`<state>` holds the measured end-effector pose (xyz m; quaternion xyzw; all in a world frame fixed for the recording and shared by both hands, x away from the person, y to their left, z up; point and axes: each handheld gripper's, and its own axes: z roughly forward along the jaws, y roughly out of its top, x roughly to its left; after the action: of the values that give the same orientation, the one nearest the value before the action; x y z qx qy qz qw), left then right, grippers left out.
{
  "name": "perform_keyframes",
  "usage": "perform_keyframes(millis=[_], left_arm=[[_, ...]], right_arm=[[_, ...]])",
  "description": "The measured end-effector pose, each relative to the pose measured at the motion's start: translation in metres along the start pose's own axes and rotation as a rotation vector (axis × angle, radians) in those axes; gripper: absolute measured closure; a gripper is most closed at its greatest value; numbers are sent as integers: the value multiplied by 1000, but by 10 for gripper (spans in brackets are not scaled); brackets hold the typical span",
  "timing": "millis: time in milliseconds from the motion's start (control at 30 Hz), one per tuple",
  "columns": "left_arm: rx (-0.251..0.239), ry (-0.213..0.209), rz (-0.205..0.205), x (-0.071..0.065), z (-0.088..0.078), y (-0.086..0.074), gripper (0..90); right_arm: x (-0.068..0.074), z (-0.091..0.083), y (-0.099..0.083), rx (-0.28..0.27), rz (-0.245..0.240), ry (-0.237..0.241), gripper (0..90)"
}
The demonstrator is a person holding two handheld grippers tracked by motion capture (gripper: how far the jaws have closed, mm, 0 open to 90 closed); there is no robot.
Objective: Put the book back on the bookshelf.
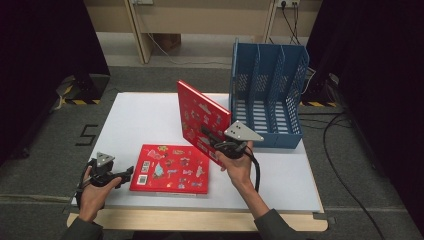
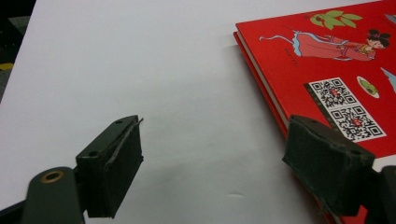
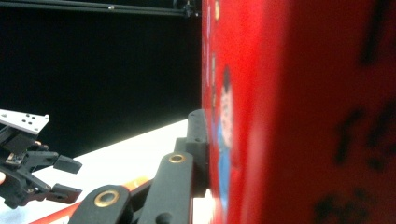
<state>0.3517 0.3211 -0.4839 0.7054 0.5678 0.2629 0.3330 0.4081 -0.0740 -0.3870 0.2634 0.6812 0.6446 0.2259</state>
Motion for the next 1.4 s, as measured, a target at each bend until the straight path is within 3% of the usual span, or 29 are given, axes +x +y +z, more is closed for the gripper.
perform_keyframes(millis=[467, 733, 1100, 1400], left_arm=[[19, 15, -9, 4, 2, -1, 183], [32, 19, -9, 5, 4, -2, 179], [66, 23, 1, 6, 5, -4, 178], [72, 25, -2, 6, 8, -5, 178]], right_arm=[[-11, -37, 11, -3, 17, -20, 795], [-19, -62, 15, -15, 9, -55, 795], [-39, -105, 25, -39, 10, -152, 795], [-55, -124, 39, -54, 1, -224, 796]])
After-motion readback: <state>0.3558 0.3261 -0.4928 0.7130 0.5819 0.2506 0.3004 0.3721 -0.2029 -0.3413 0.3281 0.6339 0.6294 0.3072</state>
